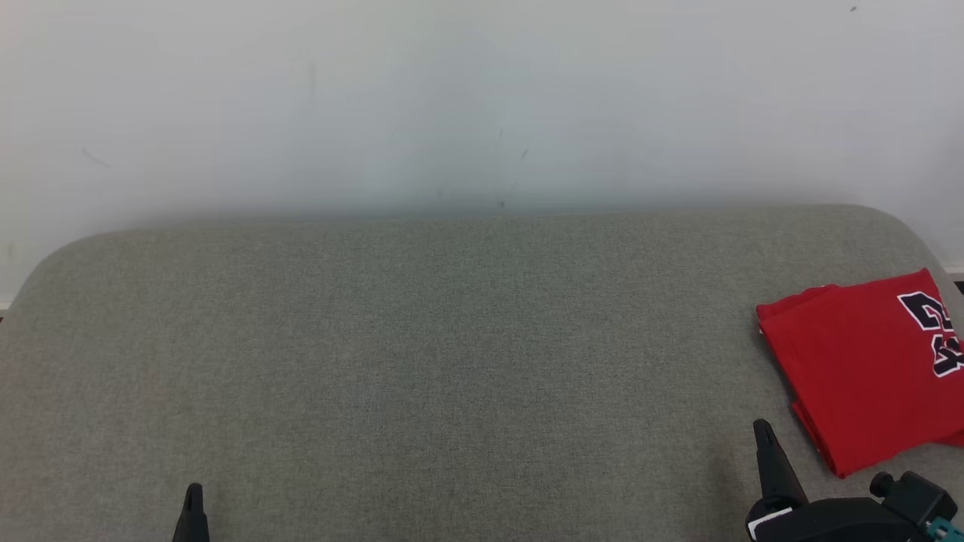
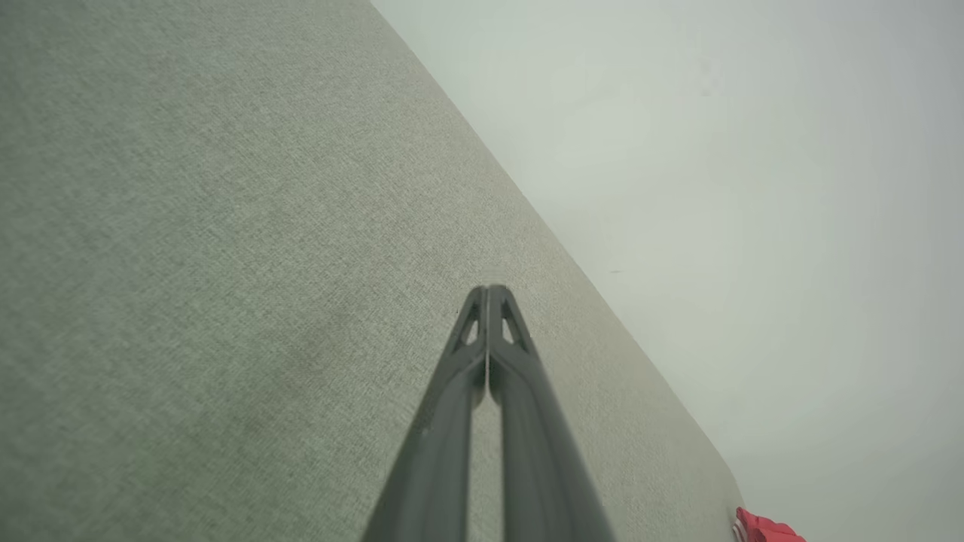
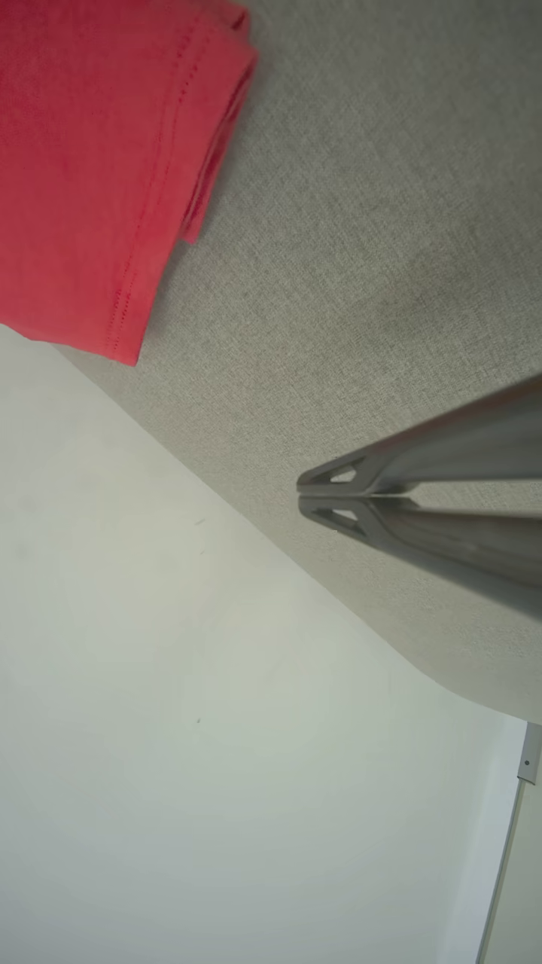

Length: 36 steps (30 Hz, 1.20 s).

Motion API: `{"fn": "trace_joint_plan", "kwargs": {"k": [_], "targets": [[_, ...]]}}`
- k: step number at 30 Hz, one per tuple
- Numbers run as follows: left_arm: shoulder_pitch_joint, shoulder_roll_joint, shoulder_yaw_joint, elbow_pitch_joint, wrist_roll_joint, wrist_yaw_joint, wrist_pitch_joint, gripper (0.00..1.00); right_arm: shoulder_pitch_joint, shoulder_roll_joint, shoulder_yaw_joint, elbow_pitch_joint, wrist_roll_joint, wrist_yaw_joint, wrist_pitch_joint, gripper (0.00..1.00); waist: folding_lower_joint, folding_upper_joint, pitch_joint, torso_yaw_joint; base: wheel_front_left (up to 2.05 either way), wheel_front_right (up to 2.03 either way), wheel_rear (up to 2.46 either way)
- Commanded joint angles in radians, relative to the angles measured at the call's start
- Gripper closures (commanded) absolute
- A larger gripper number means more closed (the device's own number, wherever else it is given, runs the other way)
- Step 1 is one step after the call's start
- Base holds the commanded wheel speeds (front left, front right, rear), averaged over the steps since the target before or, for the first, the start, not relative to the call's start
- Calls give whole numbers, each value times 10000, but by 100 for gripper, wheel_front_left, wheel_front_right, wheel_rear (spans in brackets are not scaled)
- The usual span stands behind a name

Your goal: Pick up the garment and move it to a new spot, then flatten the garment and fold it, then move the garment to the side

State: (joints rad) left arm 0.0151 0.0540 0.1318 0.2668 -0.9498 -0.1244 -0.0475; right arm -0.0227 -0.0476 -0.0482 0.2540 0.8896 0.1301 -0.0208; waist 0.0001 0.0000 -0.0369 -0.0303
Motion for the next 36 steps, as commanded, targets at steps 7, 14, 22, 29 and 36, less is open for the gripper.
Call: {"fn": "trace_joint_plan", "kwargs": {"k": [7,14,22,29,36], "targets": [[-378,8,100,-120,-983,-46,309,100,-345,-26,-28,-72,1058,6,121,100,-1,0,39,29,0,0,0],[-513,3,139,-115,-1596,-51,506,100,-446,-27,-35,-61,1740,6,198,100,-1,0,70,52,0,0,0],[-653,-2,187,-107,-2341,-58,760,100,-518,-29,-44,-45,2582,7,294,100,-1,0,112,82,0,0,0],[-759,-7,222,-100,-2964,-65,958,100,-626,-30,-51,-32,3281,7,375,100,-1,0,149,108,0,0,0],[-906,-12,254,-95,-3546,-72,1159,100,-686,-30,-60,-20,3937,8,461,100,-1,0,186,135,0,0,0]]}}
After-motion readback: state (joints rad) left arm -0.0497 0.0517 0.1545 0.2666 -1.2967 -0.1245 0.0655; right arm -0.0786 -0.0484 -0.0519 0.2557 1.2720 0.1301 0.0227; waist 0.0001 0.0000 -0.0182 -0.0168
